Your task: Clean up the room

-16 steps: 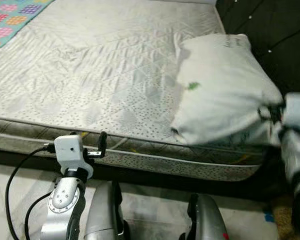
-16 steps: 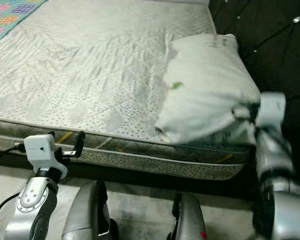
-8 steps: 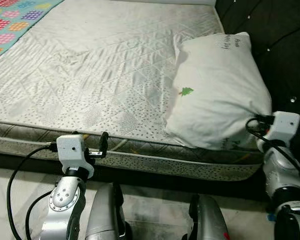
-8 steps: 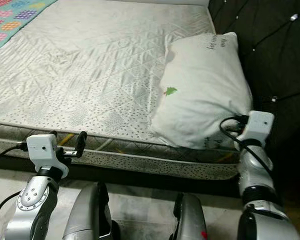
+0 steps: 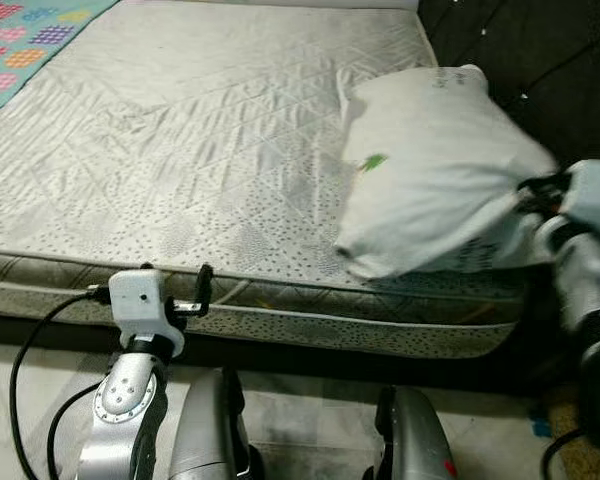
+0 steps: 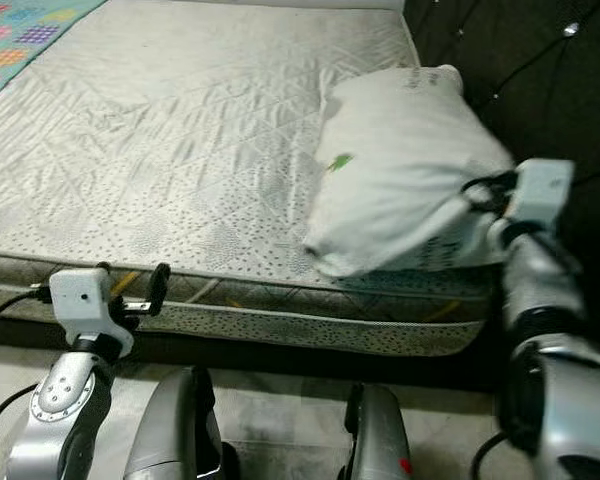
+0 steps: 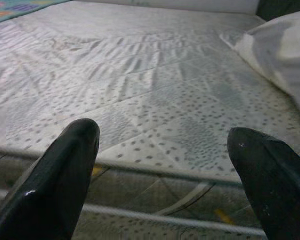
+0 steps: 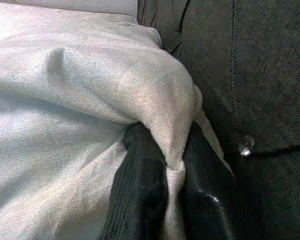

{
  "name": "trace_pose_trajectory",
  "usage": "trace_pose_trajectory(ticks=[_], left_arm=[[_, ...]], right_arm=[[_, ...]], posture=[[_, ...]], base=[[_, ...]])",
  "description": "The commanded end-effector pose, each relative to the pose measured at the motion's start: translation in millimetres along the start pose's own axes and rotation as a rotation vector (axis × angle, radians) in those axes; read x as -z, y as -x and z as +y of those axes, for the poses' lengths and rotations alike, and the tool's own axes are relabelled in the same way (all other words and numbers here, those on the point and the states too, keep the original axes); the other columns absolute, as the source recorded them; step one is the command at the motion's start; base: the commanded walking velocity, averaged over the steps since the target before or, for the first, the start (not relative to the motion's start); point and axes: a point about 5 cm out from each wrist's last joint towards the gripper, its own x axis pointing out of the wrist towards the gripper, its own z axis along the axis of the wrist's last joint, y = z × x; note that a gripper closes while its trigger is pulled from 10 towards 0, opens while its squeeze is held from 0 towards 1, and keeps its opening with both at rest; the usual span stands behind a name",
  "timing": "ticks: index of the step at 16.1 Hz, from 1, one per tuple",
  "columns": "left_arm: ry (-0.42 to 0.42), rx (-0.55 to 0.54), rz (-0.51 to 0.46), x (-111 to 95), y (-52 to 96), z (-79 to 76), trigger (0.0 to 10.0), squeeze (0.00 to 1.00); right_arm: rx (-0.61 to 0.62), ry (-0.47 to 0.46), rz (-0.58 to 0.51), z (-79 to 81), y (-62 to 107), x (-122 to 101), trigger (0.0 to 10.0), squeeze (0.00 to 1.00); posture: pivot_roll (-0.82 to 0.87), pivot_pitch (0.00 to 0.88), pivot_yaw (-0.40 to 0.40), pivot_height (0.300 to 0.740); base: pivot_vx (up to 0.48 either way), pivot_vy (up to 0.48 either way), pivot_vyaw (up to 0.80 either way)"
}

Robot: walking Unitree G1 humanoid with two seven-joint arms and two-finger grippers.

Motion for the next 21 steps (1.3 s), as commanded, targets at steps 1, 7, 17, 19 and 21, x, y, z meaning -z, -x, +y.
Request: trace_pose_trajectory(ticks=[1,7,17,19,21], left_arm=[[-0.012,-0.012,-0.01,-1,2.7,2.1,10.0,0.0],[-0.012,0.006,-0.008,-1,-0.3,-0.3,10.0,0.0],[-0.004,0.017,-0.007,-1,-4.5,-2.9,10.0,0.0],[-0.001,0.018,-0.01,-1,-6.4,-4.0,10.0,0.0],[0.001,0.011,-0.017,-2,-8.0,-4.1,10.0,0.0]], right_arm=[[0.071,-0.003,-0.081,-19.2,-2.3,-26,0.0,0.0],[0.089,0.011,-0.034,-30.6,7.9,-4,6.6,0.0],[-0.011,-0.067,0.013,10.1,25.8,53,10.0,0.0],[-0.111,-0.108,-0.027,34.6,22.1,49,10.0,1.0],[-0.126,-0.087,-0.048,46.9,20.1,45,10.0,1.0]], posture=[[0.07,0.085,-0.001,0.543],[0.05,0.081,0.017,0.543],[0.04,0.079,0.014,0.543],[0.04,0.073,0.009,0.543],[0.04,0.069,0.002,0.543]], base=[[0.0,0.0,0.0],[0.0,0.0,0.0],[0.0,0.0,0.0],[0.0,0.0,0.0],[0.0,0.0,0.0]])
